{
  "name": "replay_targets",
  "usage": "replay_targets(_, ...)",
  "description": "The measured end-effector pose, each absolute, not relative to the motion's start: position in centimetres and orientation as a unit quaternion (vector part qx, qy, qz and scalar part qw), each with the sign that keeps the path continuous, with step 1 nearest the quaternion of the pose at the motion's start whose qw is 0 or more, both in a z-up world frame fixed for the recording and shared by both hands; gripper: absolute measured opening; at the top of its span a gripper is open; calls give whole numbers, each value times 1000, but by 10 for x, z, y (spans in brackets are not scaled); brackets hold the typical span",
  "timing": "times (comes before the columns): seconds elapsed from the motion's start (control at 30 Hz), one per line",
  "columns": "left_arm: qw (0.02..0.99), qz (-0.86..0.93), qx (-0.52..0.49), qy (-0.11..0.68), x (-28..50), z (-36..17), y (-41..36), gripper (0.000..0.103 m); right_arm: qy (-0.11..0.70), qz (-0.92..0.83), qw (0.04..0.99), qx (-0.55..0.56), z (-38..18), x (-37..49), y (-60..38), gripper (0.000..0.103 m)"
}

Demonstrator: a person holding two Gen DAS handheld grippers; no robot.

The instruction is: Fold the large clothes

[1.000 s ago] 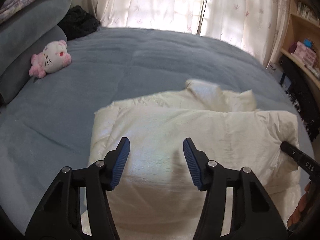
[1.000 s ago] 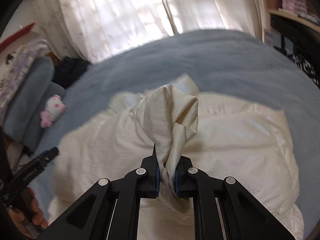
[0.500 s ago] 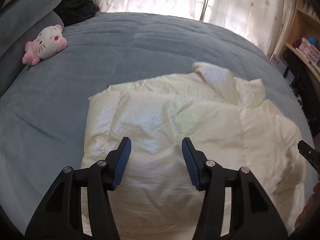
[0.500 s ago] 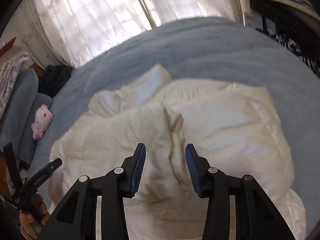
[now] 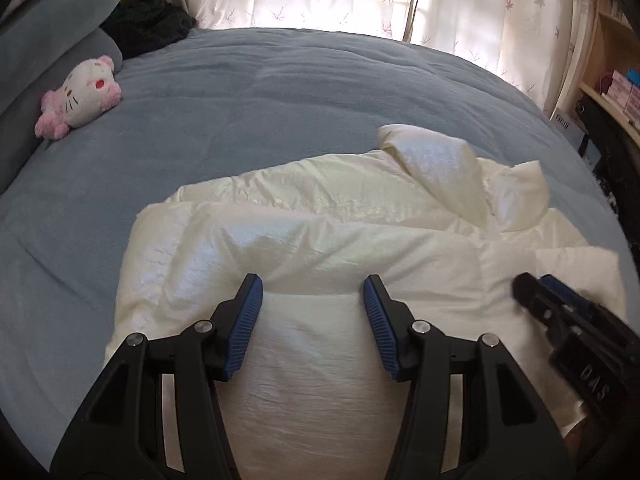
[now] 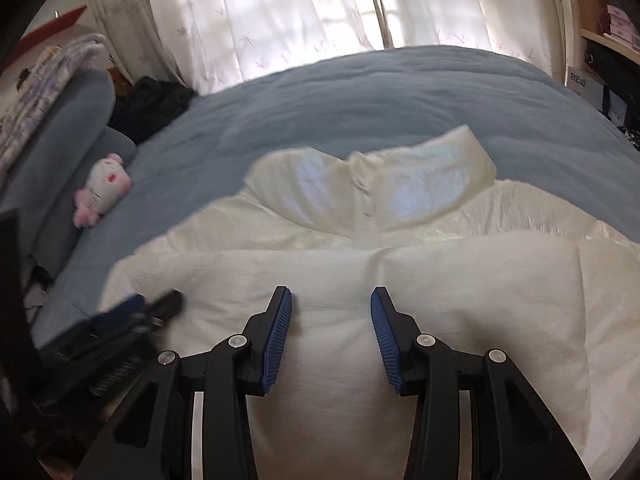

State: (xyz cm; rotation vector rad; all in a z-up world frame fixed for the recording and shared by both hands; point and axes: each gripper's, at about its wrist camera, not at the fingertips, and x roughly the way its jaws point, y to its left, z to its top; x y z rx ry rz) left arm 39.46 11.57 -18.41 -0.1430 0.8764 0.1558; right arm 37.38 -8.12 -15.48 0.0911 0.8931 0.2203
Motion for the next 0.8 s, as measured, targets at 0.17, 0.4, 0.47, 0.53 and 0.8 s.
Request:
replay_targets(0.17,907,75,-67,408,398,-196,135,50,417,110,902,37,-167,369,-135,17)
replay_targets(0.4,910,69,-70,403,403,-211,140,51,412,112,900,87,-182,370,-165,14)
replay_targets(0.47,911,64,-78,400,403,-214,144,51,411,114,900,87,-189,370,-166,14)
replay_targets(0.53,910,60,-88,400,404,-218,149,51,410,115,900,90,-190,372,-166,14)
replay_targets(0.8,902,67,-88,417,403,-212,149,51,440,92,889,83,-178,374,-158,16)
